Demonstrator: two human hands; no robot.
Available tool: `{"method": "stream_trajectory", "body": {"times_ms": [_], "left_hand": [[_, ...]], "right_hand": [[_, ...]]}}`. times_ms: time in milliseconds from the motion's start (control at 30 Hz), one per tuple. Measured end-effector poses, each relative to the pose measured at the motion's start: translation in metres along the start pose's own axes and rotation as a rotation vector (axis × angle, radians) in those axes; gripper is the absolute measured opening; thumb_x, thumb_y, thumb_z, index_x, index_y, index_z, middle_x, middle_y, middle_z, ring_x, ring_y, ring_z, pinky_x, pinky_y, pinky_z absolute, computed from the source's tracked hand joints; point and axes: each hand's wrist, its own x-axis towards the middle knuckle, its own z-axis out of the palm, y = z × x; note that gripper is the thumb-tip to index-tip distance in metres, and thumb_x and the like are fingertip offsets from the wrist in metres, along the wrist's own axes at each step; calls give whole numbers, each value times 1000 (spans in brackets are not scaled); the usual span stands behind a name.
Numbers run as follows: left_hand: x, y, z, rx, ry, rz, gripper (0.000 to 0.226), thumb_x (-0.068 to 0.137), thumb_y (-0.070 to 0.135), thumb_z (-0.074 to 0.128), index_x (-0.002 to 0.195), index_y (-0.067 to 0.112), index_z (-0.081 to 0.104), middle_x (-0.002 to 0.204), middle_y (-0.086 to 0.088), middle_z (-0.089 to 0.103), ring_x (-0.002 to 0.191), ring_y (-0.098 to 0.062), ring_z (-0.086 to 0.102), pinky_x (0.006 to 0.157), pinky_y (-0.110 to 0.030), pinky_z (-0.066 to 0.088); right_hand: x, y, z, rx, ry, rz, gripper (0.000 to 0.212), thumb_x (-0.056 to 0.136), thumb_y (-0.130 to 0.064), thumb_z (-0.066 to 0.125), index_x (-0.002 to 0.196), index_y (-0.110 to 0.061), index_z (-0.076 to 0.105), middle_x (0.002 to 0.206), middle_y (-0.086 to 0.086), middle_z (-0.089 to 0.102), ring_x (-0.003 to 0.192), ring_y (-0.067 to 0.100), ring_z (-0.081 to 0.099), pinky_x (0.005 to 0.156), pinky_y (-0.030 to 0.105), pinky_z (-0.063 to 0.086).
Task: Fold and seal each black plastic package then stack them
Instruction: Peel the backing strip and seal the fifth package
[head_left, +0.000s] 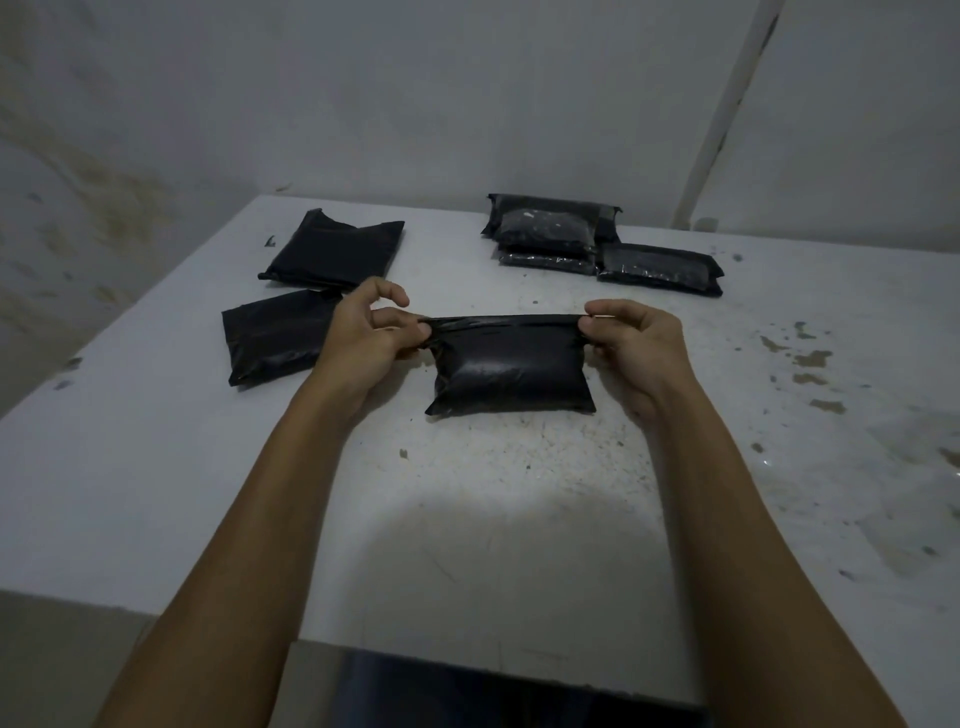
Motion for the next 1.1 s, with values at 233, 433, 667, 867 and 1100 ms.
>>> {"method": "stream_trajectory", "body": {"times_ms": [233, 433, 667, 867, 1100], "left_hand": [[-5, 26, -11, 205, -286, 84, 30, 88, -6, 61, 107, 17, 58, 80, -8, 72, 76, -18, 67, 84, -43, 55], [3, 72, 12, 359, -452, 216, 19, 98, 9, 63, 110, 22, 56, 119, 4, 70, 102, -15, 71, 94, -40, 59], [7, 94, 40, 626, -735, 326, 38, 99, 2, 62, 121, 32, 69, 134, 11, 60, 120, -5, 60, 98, -24, 55], [15, 96, 50, 631, -779, 296, 50, 93, 8, 74, 128, 43, 67, 127, 7, 55, 103, -11, 61, 93, -32, 56], [17, 95, 71, 463, -827, 177, 56, 87, -3, 76, 128, 34, 70, 125, -12, 59, 87, -22, 63, 91, -38, 60]], "right_hand": [[-6, -32, -2, -146, -132, -119, 27, 89, -2, 74, 108, -21, 72, 81, -4, 76, 82, 8, 70, 80, 30, 52], [3, -63, 5, -330, -331, -245, 34, 88, -4, 76, 118, -17, 69, 79, 0, 74, 85, 17, 70, 88, 45, 53], [13, -75, 3, -348, -334, -270, 31, 87, 0, 76, 115, -10, 70, 84, 11, 74, 84, 24, 71, 91, 49, 54], [18, -77, -9, -367, -294, -254, 27, 86, -3, 78, 110, -15, 72, 89, 13, 76, 89, 27, 71, 98, 58, 52], [23, -76, -23, -320, -253, -235, 27, 82, -6, 83, 103, -19, 74, 86, 11, 75, 89, 25, 70, 90, 51, 51]]}}
